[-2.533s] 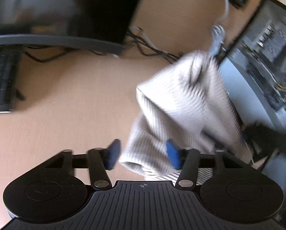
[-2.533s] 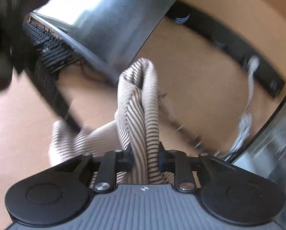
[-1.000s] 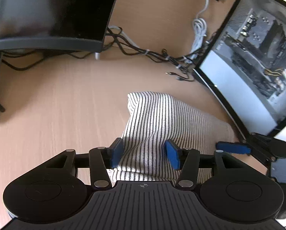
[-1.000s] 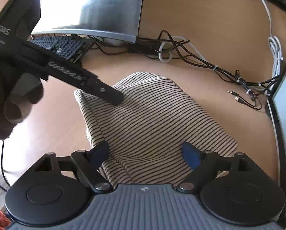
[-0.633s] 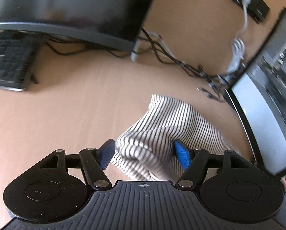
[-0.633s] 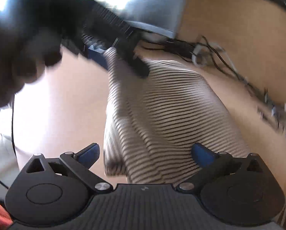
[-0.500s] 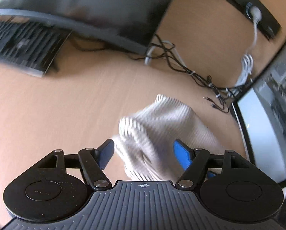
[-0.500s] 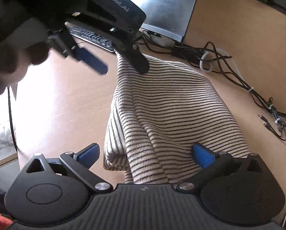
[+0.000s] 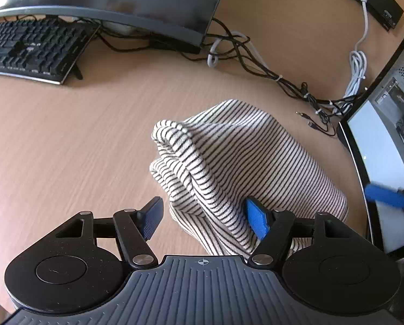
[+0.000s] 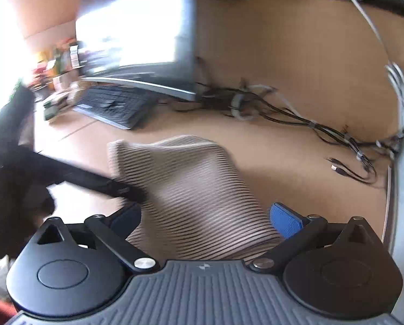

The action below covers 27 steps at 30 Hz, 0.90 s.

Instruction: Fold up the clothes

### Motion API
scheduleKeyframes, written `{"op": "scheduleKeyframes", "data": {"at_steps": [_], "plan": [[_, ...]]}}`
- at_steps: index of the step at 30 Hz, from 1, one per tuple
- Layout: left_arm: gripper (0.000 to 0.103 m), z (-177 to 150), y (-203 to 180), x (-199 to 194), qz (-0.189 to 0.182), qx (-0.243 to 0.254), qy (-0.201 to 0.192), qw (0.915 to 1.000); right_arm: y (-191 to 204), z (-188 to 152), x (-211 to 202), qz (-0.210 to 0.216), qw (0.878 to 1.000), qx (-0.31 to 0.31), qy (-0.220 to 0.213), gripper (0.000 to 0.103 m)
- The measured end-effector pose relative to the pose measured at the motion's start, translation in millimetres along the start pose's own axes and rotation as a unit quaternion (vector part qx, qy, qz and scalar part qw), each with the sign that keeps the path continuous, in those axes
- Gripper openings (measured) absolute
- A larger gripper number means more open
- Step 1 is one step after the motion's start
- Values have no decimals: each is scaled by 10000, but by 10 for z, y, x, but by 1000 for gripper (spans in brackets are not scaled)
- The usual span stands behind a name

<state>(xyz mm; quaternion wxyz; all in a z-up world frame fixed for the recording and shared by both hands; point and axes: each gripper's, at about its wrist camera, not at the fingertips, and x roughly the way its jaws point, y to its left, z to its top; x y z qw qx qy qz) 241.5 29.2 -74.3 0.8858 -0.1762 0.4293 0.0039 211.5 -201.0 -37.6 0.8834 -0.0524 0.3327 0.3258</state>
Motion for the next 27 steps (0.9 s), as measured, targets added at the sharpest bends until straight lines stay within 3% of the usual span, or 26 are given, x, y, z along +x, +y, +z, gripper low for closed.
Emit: {"op": "scheduleKeyframes", "data": {"at_steps": [3,4,6,14,18,21,22,24,27], "plan": [[74,17,30,3,-49,-49,32,10000,-117,-50,287,-32,9990,358,261,73],[74,29,42,2,-56,-45,40,10000,-152,-66,397,-33,9985,439,335,73],[75,55,63,0,-51,-20,33,10000,-196,-76,618,-14,9982,446,398,73],[73,167,328,-93,229,-245,-92,9994,191,-217,583,406,9977,-22,537,77],[74,136,333,-226,-90,-461,-48,9989,205,-225,587,597,9963,-116,609,77],[77,81,303,-211,-185,-533,51,9984,82,-105,604,706,9960,153,534,77],[72,51,296,-189,-138,-494,91,9986,29,-54,610,742,9956,276,497,77],[73,-15,287,-140,-17,-401,172,9990,-77,48,623,812,9944,523,423,78],[73,-80,313,-129,-11,-421,145,9990,-237,201,642,916,9913,892,312,90]]}}
